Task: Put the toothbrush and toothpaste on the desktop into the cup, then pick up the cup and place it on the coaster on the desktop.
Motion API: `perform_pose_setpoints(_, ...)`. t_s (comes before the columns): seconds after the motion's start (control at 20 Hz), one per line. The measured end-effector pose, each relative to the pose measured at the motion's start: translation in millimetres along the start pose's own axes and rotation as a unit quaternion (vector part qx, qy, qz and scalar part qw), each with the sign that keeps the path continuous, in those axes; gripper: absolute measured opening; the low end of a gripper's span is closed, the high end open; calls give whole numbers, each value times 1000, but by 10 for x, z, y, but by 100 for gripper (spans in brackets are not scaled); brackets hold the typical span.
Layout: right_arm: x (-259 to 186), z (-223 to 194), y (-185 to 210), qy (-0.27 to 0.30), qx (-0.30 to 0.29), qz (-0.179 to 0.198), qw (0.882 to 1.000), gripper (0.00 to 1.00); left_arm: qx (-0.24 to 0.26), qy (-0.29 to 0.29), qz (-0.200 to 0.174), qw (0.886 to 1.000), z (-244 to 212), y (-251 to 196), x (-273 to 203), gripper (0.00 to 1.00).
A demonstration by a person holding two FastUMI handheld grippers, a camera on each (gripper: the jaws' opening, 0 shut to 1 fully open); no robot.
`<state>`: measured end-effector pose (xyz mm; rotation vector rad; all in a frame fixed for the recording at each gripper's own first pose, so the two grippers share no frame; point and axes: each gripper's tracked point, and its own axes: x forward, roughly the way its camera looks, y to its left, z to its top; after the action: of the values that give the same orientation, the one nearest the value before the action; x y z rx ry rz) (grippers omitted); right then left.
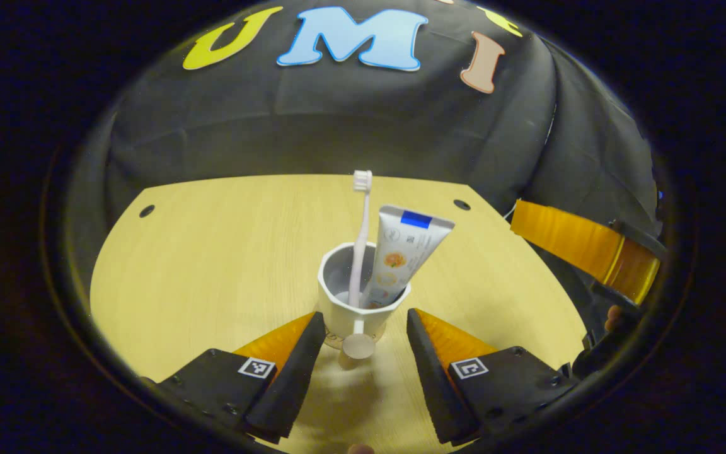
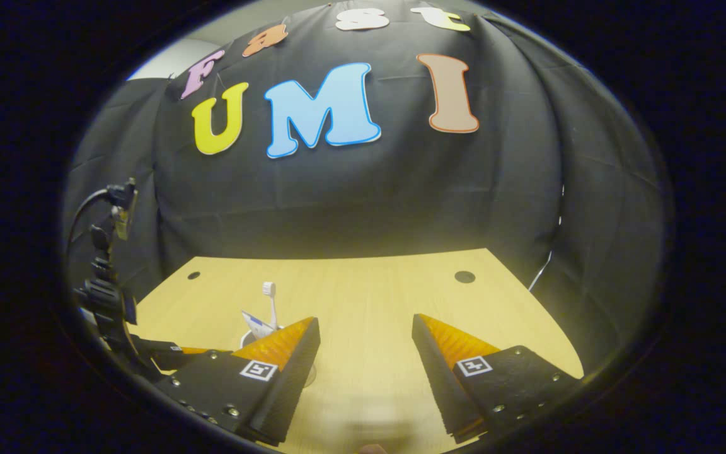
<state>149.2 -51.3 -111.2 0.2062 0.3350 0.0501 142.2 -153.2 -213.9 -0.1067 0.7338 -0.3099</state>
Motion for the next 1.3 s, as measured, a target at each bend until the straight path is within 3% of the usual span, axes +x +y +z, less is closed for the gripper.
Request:
perform_pose_setpoints(0.35, -315, 315, 118, -53, -35, 8, 998, 89, -20, -154, 55, 986, 729, 236, -729, 86)
perform_pose_setpoints(0.6, -577, 472, 237, -82, -52, 6, 995, 88, -17, -220, 65, 973, 1039, 374, -1069, 86)
perform_pose_setpoints(1.1, -872, 612, 366, -117, -57, -13, 991, 88, 26, -310, 79, 947, 1224, 560, -1554, 86)
perform_pose_setpoints(1.3, -948, 622, 348, -122, -55, -12, 991, 88, 34, -311, 91, 945, 1196, 586, -1646, 84)
